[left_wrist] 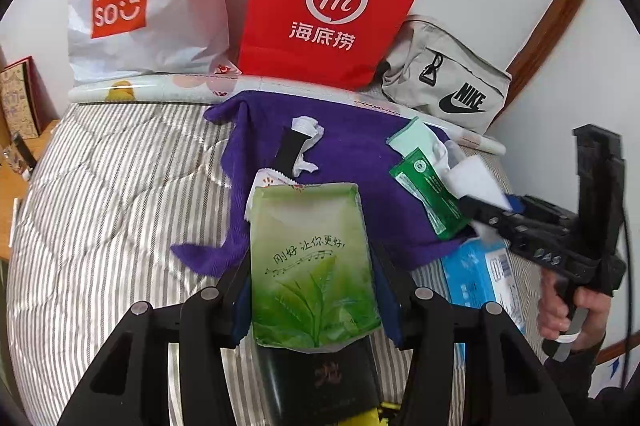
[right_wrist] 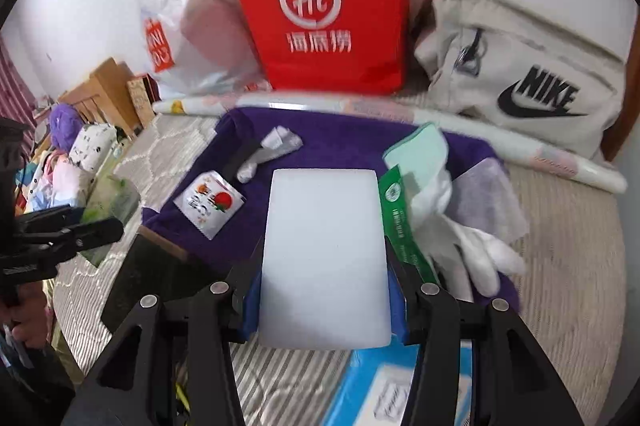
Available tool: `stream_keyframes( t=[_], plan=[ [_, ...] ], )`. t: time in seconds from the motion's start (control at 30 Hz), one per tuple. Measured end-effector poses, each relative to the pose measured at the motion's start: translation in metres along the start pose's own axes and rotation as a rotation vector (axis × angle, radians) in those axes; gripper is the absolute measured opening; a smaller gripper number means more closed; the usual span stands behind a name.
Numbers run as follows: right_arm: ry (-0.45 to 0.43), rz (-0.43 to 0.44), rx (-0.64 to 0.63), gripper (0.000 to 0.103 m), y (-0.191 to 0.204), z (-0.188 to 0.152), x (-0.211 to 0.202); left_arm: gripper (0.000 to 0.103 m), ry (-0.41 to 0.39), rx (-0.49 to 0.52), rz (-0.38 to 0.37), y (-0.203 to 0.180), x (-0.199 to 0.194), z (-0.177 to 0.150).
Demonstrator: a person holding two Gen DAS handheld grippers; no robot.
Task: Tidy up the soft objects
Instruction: 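Lower the tea packet and sponge onto the purple cloth and open both grippers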
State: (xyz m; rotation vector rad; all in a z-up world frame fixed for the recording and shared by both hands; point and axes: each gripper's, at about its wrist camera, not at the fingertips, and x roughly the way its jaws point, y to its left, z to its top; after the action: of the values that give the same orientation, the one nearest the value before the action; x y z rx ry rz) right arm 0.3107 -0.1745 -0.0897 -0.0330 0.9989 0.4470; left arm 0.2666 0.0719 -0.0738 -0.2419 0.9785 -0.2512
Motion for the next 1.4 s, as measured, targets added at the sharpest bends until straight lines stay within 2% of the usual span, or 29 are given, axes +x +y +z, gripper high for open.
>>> stream_keyframes(
  t=[0.17,0.27,0.5,0.6,0.63,0.7,0.8,1.07,1.27,1.4],
  plan=[
    [0.103,-0.022,0.042,0.05,-0.005,0.008,0.037,0.049,0.002,0.005,-0.007,0.004,0.015,0.015],
    [0.154,0.009,0.077,0.05,-0.007,0.009,0.059,0.049,0.01,-0.014,-0.023,0.008,0.027,0.023],
    [0.229,-0.018,0.047,0.05,-0.003,0.011,0.081,0.049,0.026,-0.014,-0.034,0.012,0.046,0.03],
    [0.232,-0.017,0.047,0.05,-0.004,0.012,0.084,0.049,0.032,-0.018,-0.035,0.014,0.051,0.031],
    [0.238,-0.022,0.045,0.051,-0.004,0.013,0.086,0.049,0.038,-0.022,-0.035,0.014,0.053,0.031],
    [0.248,-0.024,0.039,0.062,-0.004,0.014,0.089,0.049,0.046,-0.023,-0.034,0.015,0.056,0.032],
    [0.24,-0.029,0.016,0.07,-0.001,0.014,0.089,0.049,0.05,-0.015,-0.034,0.014,0.058,0.033],
    [0.158,-0.044,0.008,0.07,-0.006,0.016,0.056,0.049,0.101,0.03,-0.011,-0.002,0.078,0.039],
    [0.044,-0.081,0.008,0.07,-0.026,0.003,0.009,0.049,0.175,0.061,-0.012,-0.015,0.105,0.043],
    [0.008,-0.136,0.015,0.07,-0.039,-0.007,-0.01,0.05,0.203,0.08,0.01,-0.021,0.118,0.043]
  ],
)
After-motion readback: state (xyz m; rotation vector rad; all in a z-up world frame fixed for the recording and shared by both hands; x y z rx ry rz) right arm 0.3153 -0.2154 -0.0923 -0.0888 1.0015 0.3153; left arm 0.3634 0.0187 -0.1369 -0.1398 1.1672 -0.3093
